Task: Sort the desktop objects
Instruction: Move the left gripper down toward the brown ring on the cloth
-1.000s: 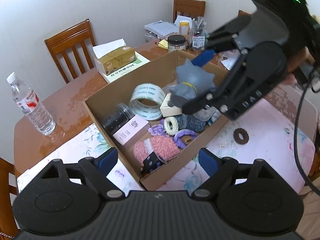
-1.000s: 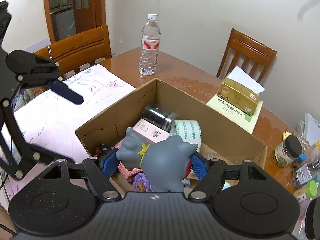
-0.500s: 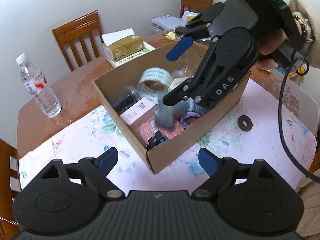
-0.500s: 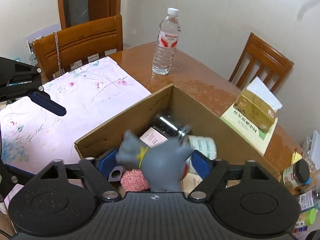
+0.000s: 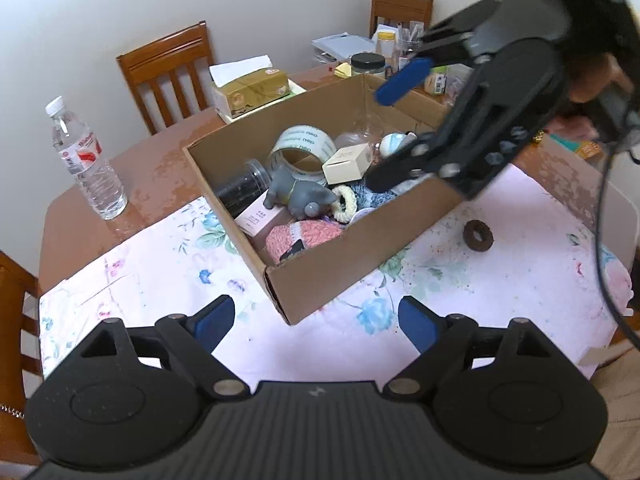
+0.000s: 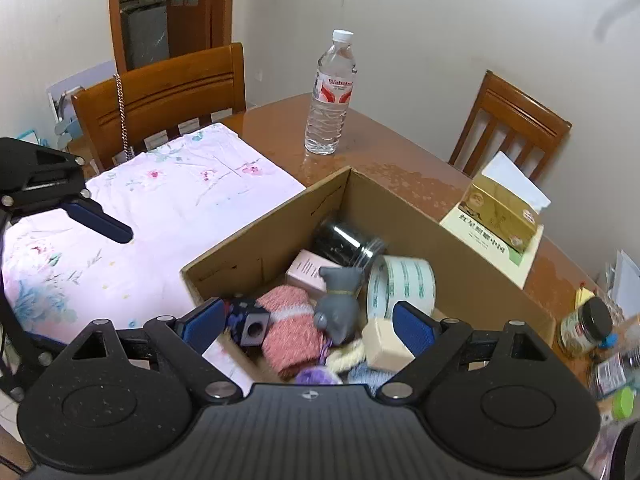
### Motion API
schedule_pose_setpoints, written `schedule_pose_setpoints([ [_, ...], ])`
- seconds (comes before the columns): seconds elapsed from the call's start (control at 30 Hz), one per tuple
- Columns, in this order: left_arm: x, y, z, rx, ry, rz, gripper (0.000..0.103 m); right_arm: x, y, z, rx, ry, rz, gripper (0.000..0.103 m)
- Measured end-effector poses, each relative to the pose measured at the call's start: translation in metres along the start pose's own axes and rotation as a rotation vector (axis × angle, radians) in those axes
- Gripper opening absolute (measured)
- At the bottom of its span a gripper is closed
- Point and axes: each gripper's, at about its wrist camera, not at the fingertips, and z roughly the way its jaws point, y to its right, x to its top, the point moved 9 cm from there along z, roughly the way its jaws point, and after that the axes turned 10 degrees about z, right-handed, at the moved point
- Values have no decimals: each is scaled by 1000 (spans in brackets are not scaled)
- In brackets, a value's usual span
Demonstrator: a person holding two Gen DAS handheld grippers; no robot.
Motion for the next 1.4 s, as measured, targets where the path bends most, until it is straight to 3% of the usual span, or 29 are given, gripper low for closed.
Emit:
schedule_pose_setpoints([
  [0.2,-2,23,-2,-29,6,-23,89,-34,2,-28,-21,19,60,100],
  [0.6,15,78,18,-81,16,38,89,-131,28,-62,-157,10,303,101],
  [0.9,36,109,50,-115,26,22,89,-197,39,-79,-291,-3,435,101],
  [1.1,51,130,68,-110,53,39,88,-223,39,-81,-355,-22,452,101],
  [1.4,64,155,100,-111,72,60,86,-244,45,-83,-348,-12,501,101],
])
